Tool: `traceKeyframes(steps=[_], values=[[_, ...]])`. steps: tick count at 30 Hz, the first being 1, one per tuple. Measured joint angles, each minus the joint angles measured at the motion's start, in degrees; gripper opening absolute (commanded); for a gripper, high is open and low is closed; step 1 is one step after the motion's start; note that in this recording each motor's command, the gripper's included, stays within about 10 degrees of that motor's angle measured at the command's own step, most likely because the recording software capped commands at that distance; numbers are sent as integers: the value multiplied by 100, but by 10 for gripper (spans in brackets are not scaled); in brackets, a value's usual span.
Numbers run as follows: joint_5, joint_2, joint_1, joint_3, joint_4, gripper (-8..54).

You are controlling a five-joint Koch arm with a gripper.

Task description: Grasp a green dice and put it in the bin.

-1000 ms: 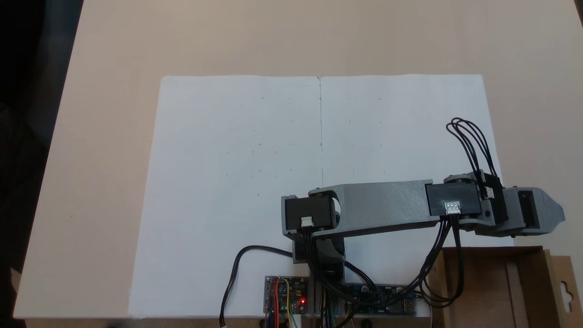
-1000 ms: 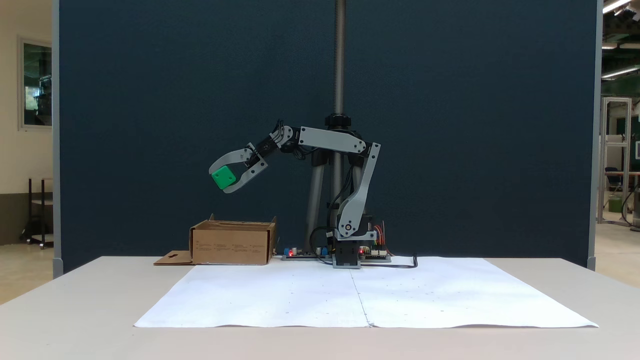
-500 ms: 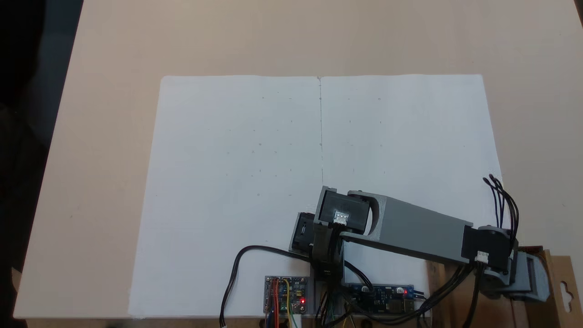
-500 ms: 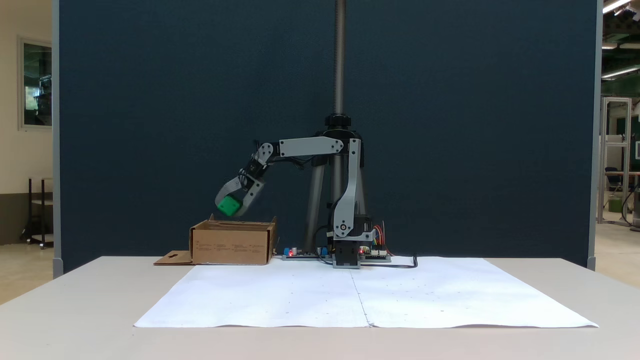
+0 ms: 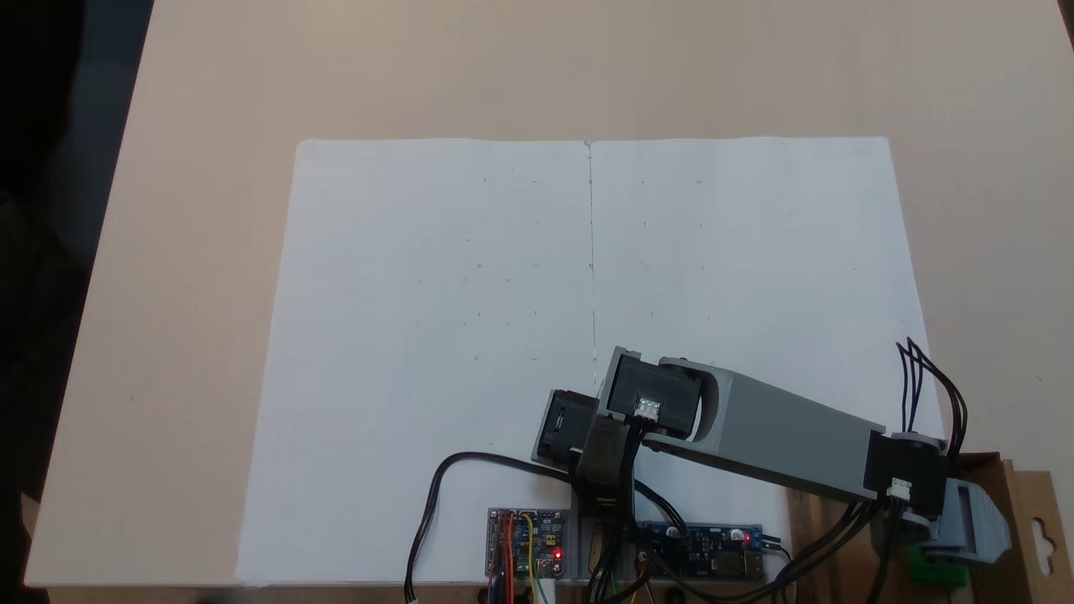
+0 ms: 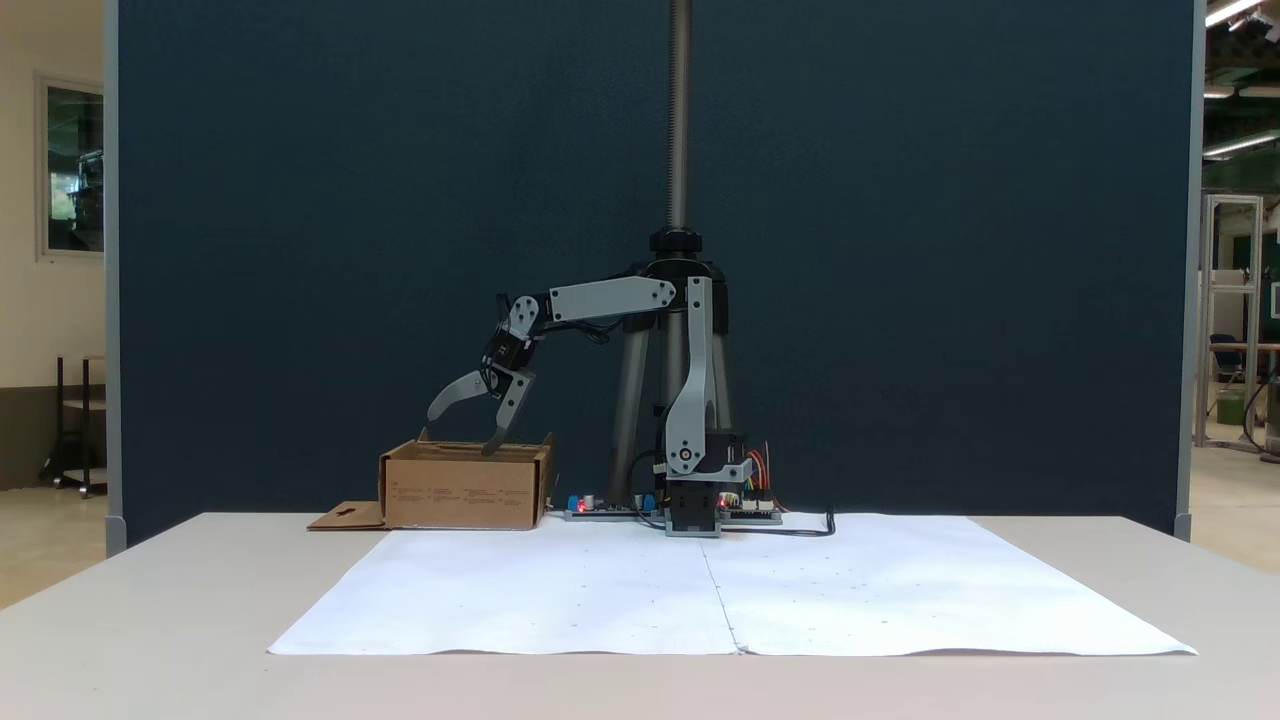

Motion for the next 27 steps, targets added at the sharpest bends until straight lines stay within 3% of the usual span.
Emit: traceKeyframes(steps=[5,15,27], values=[[0,193,-264,9,-9,438],[756,2083,-2039,0,-9,427],[1336,2303,-5379,-396,-659,435]])
